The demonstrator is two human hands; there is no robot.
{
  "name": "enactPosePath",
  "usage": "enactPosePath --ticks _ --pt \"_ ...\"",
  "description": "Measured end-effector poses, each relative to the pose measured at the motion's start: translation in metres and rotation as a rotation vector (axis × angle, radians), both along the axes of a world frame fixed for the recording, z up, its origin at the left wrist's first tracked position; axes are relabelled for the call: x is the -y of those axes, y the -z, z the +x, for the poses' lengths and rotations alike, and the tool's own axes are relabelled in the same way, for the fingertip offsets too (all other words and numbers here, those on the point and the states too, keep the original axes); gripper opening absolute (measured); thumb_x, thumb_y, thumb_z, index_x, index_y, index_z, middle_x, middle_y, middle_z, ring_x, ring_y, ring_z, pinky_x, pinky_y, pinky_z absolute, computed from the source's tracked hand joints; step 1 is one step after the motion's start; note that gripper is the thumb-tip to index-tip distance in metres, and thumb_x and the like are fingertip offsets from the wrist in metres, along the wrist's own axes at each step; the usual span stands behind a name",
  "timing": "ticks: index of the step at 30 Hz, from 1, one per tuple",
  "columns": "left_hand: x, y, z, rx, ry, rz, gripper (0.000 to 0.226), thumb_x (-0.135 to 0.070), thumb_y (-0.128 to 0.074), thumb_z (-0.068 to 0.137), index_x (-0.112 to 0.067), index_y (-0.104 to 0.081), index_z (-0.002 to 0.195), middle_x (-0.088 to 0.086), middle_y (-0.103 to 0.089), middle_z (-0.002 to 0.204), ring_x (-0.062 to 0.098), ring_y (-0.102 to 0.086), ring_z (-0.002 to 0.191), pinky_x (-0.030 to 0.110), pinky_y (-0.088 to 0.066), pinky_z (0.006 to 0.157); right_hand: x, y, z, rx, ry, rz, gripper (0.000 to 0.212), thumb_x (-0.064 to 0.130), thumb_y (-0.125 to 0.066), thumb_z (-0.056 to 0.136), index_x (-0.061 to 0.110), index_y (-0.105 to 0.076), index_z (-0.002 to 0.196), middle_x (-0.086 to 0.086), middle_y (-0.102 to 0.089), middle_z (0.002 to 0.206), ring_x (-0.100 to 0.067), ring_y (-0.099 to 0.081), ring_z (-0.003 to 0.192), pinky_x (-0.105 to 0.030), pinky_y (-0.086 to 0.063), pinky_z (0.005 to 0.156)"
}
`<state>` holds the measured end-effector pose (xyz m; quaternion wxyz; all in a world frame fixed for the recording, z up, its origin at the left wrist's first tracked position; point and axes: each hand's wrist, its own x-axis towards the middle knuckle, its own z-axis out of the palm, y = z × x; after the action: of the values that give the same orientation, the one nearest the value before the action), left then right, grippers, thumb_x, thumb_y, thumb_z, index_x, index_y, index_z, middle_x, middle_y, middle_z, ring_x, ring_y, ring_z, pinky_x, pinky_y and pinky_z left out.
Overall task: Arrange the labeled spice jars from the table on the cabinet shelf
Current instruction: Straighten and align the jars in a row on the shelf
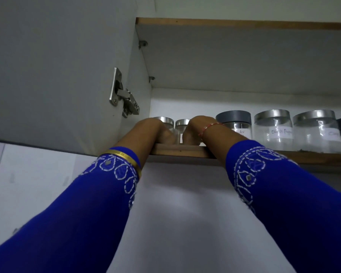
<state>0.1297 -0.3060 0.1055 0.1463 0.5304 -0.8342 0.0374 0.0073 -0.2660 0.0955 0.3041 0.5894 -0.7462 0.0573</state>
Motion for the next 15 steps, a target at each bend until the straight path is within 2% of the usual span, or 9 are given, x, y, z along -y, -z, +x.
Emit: enactPosePath --ticks 2,3,5,7,8,10,11,13,15 --pt "0.002 0.000 0.001 0.011 0.002 0.007 0.024 -0.020 -0.042 0.091 -0.019 -0.042 0.066 -0.001 -0.048 0.074 0.014 -0.049 0.066 0.033 -0.043 0.081 0.001 -0.012 0.008 0.139 0.126 0.132 0.026 0.016 -0.044 0.097 0.002 -0.053 0.077 -0.013 -0.051 0.091 -0.021 -0.050 0.082 -0.030 -0.042 0.094" --pt "0.004 0.000 0.002 0.036 0.000 0.009 0.024 -0.020 -0.041 0.091 -0.019 -0.044 0.067 0.000 -0.049 0.075 0.015 -0.050 0.066 0.033 -0.043 0.080 -0.003 -0.014 0.010 0.167 0.130 0.132 0.031 0.016 -0.047 0.096 0.003 -0.049 0.068 -0.012 -0.051 0.086 -0.018 -0.048 0.068 -0.029 -0.046 0.086" --pt "0.007 0.001 0.003 0.088 -0.004 0.006 0.023 -0.020 -0.040 0.089 -0.020 -0.047 0.068 0.001 -0.050 0.076 0.017 -0.052 0.069 0.035 -0.045 0.081 -0.005 -0.018 0.011 0.116 0.126 0.144 0.031 0.015 -0.051 0.094 0.004 -0.049 0.065 -0.011 -0.050 0.077 -0.014 -0.042 0.055 -0.028 -0.045 0.075" --pt "0.006 0.001 0.006 0.089 -0.010 0.013 0.018 -0.026 -0.042 0.086 -0.022 -0.048 0.069 0.002 -0.052 0.080 0.023 -0.056 0.082 0.041 -0.046 0.095 -0.006 -0.015 0.009 0.073 0.100 0.124 0.021 0.012 -0.052 0.093 0.009 -0.053 0.072 -0.005 -0.050 0.074 -0.016 -0.047 0.061 -0.030 -0.047 0.080" --pt "0.006 0.003 0.007 0.072 -0.008 0.021 0.016 -0.028 -0.043 0.085 -0.022 -0.049 0.071 0.003 -0.053 0.084 0.026 -0.057 0.089 0.043 -0.044 0.099 -0.010 -0.010 0.010 0.054 0.084 0.121 0.010 0.014 -0.053 0.093 0.006 -0.058 0.088 -0.003 -0.054 0.079 -0.016 -0.051 0.065 -0.028 -0.050 0.072" --pt "0.006 0.005 0.007 0.033 -0.002 0.063 0.017 -0.028 -0.044 0.088 -0.021 -0.050 0.074 0.005 -0.054 0.090 0.027 -0.055 0.096 0.040 -0.043 0.099 -0.003 -0.011 0.007 0.083 0.111 0.148 0.026 0.021 -0.055 0.092 0.004 -0.061 0.110 -0.008 -0.065 0.096 -0.017 -0.058 0.067 -0.026 -0.046 0.050" --pt "0.006 0.006 0.007 0.014 0.005 0.086 0.018 -0.026 -0.044 0.090 -0.017 -0.052 0.077 0.005 -0.053 0.094 0.026 -0.053 0.095 0.037 -0.043 0.096 0.000 -0.012 0.007 0.121 0.122 0.164 0.028 0.023 -0.053 0.093 0.004 -0.061 0.111 -0.010 -0.065 0.097 -0.019 -0.060 0.069 -0.026 -0.043 0.047" --pt "0.003 0.008 0.005 0.001 0.010 0.109 0.019 -0.027 -0.044 0.093 -0.012 -0.055 0.094 0.005 -0.051 0.103 0.024 -0.050 0.096 0.034 -0.040 0.091 0.006 -0.009 0.001 0.172 0.117 0.194 0.028 0.024 -0.048 0.095 0.001 -0.060 0.105 -0.012 -0.063 0.097 -0.023 -0.062 0.081 -0.028 -0.046 0.051" --pt "0.000 0.010 0.004 -0.025 -0.003 0.082 0.031 -0.030 -0.046 0.092 -0.011 -0.054 0.116 0.007 -0.053 0.114 0.025 -0.052 0.098 0.033 -0.040 0.092 0.014 -0.001 -0.007 0.193 0.089 0.229 0.032 0.021 -0.047 0.096 0.003 -0.056 0.121 -0.013 -0.057 0.126 -0.027 -0.057 0.114 -0.038 -0.052 0.085"
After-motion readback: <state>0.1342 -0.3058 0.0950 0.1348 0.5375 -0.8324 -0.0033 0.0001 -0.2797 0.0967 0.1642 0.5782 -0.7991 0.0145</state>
